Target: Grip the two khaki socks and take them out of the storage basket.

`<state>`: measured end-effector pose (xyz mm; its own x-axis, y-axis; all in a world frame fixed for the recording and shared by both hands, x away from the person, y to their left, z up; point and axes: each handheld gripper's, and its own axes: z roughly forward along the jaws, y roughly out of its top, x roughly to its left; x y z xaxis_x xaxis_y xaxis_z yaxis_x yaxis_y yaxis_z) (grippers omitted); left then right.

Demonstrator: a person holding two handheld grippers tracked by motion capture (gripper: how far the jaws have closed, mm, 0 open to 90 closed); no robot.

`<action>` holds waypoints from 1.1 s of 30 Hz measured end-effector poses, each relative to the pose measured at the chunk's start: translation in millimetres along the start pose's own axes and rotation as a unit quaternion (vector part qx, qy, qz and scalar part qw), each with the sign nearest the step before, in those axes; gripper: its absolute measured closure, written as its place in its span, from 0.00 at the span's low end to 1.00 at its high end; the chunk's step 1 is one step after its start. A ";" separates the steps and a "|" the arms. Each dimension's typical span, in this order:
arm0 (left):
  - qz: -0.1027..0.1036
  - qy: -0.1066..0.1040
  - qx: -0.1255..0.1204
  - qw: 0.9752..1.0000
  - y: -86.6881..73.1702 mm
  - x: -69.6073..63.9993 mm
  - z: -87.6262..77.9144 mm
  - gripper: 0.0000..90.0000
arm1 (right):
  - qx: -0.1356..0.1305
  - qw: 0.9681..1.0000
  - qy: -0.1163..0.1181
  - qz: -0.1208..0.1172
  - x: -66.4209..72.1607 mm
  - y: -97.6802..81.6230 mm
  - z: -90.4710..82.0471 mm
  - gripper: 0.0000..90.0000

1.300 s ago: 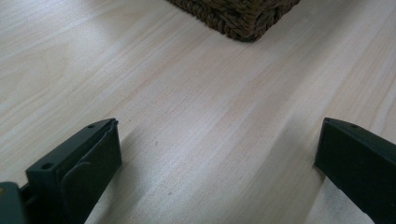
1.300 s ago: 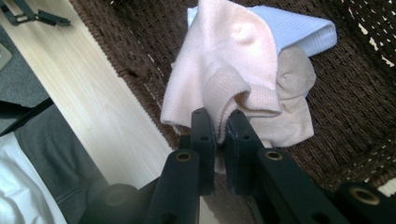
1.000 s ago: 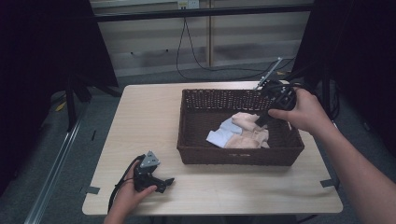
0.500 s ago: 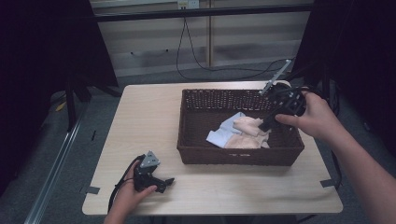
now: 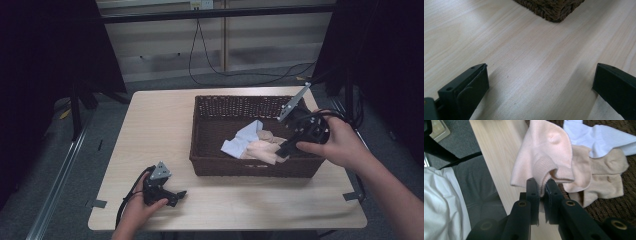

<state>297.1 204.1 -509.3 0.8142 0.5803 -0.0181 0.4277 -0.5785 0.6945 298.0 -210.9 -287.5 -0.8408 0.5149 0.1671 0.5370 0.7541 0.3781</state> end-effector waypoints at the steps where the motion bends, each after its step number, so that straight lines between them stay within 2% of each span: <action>1: -0.006 0.000 -0.004 1.000 -0.1 -0.7 0.5 0.00 | 0.002 1.000 0.004 -0.005 1.4 -0.8 1.8 0.93; 6: -0.002 0.000 -0.001 1.000 0.0 -0.2 0.2 0.00 | 0.014 1.000 0.013 -0.023 8.4 -5.3 13.3 0.93; 15: -0.005 0.000 -0.004 1.000 -0.1 -0.7 0.5 0.00 | 0.033 0.998 0.022 -0.037 15.4 -13.3 42.2 0.93; 19: 0.000 0.000 0.000 1.000 0.0 0.0 0.0 0.00 | 0.037 0.998 0.023 -0.043 17.3 -16.1 54.9 0.93; 24: -0.001 0.000 0.000 1.000 0.0 -0.1 0.1 0.00 | 0.054 0.997 0.023 -0.055 18.0 -19.5 72.1 0.92; 26: -0.005 0.000 -0.004 1.000 -0.1 -0.7 0.5 0.00 | 0.064 0.996 0.018 -0.054 17.5 -20.9 78.9 0.92; 27: 0.000 0.000 0.000 1.000 0.0 0.0 0.0 0.00 | 0.070 0.996 0.018 -0.055 16.8 -21.7 82.5 0.92; 31: 0.000 0.000 0.000 1.000 0.0 0.0 0.0 0.00 | 0.088 0.995 0.012 -0.054 13.5 -26.3 98.4 0.92; 32: -0.001 0.000 -0.001 1.000 0.0 -0.1 0.1 0.00 | 0.094 0.993 0.011 -0.065 11.6 -27.3 102.1 0.92; 33: -0.001 0.000 0.000 1.000 0.0 -0.1 0.0 0.00 | 0.099 0.993 0.013 -0.058 12.0 -28.1 105.5 0.92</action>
<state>297.0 204.1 -509.3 0.8137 0.5810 -0.0188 0.4285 -0.5776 0.6948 280.0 -182.8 -392.2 -0.8980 0.4109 0.1574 0.4370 0.8744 0.2106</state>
